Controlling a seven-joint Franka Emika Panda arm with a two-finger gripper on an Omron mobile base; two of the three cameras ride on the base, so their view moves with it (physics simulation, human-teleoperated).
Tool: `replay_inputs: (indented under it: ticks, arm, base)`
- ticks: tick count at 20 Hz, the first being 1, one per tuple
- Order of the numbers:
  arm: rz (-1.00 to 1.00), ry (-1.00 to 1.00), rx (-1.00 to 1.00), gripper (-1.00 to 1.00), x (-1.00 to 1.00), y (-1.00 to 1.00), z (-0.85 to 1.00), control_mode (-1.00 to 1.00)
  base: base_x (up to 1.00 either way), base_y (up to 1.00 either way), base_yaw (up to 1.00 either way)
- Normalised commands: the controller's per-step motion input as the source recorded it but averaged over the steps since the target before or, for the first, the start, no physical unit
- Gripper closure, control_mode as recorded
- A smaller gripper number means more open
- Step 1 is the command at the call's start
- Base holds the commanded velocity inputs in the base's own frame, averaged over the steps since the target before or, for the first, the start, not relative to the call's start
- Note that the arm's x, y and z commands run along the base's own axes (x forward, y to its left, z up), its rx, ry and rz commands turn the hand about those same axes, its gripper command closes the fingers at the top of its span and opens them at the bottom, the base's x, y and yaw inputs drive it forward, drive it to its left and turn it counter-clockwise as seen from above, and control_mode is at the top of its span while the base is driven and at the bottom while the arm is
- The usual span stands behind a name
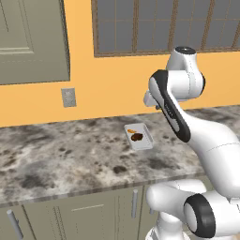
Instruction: Place the tupperware on the second highest shelf of the fridge. Make space for the tupperware among the existing items by rearranging them on the shelves if needed. Close the fridge door when finished.
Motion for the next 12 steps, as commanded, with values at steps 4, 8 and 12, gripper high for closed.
replay_inputs:
  ticks: [4,8,12]
  arm:
    - [-0.22,-0.04,0.0,-1.0,-0.02,0.0,-0.19,-1.0]
    - [-0.44,-0.15,0.0,-1.0,-0.12,0.02,-0.51,-1.0]
    - [-0.46,-0.2,0.03,-1.0,-0.07,0.04,-0.54,-1.0]
  base:
    - [0.0,0.0,0.0]
    - [0.0,0.0,0.0]
    - [0.0,0.0,0.0]
